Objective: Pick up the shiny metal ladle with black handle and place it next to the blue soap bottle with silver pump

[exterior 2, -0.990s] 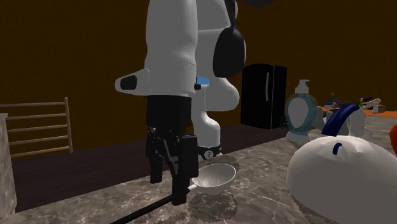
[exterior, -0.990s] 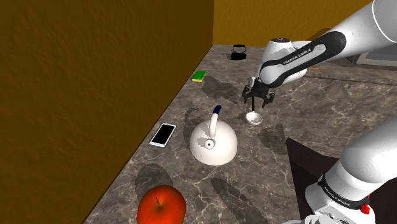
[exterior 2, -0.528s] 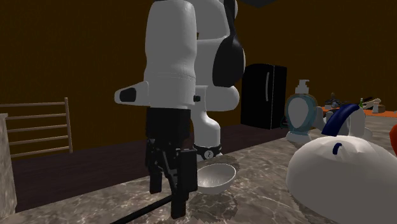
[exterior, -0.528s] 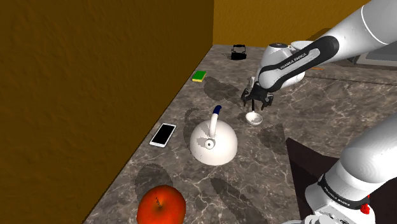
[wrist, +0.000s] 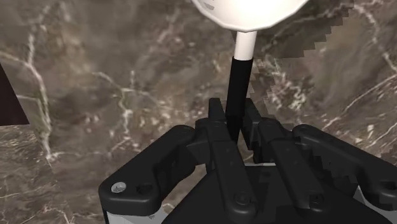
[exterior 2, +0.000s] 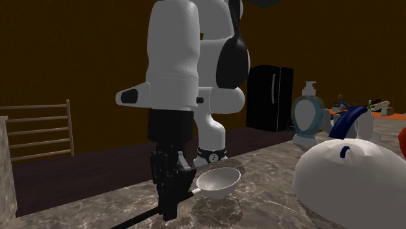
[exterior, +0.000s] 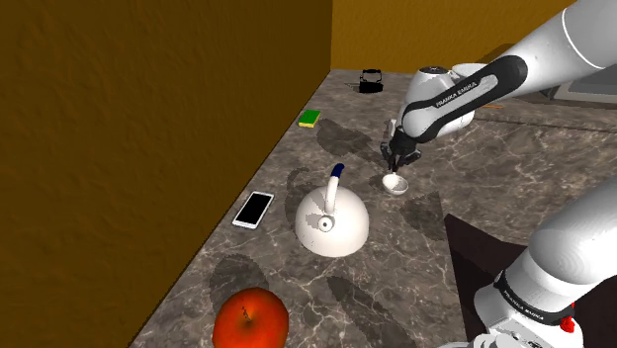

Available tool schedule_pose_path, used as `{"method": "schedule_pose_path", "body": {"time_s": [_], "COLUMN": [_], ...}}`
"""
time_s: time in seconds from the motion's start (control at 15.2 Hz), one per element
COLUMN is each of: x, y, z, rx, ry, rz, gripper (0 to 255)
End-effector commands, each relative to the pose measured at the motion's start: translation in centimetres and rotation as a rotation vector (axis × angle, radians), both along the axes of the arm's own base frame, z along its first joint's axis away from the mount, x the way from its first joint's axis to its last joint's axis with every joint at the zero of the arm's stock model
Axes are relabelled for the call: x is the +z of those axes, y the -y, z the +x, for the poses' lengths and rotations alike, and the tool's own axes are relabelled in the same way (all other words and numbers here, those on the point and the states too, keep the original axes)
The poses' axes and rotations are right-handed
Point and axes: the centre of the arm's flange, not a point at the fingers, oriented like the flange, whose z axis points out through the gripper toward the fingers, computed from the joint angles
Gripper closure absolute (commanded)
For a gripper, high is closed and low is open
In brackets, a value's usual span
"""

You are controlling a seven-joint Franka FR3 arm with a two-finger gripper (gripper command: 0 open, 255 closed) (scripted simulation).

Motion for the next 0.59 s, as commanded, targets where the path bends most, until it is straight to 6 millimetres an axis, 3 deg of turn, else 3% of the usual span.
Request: {"method": "schedule_pose_path", "body": {"time_s": [0.0, 0.26, 0.53], "x": [-0.2, -0.1, 2.0], "y": [-0.2, -0.2, -0.2], "z": [0.1, 0.0, 0.0], "rx": [0.004, 0.005, 0.005], "ry": [-0.002, -0.001, -0.001], "rz": [0.001, 0.001, 0.001], "gripper": [255, 255, 255]}}
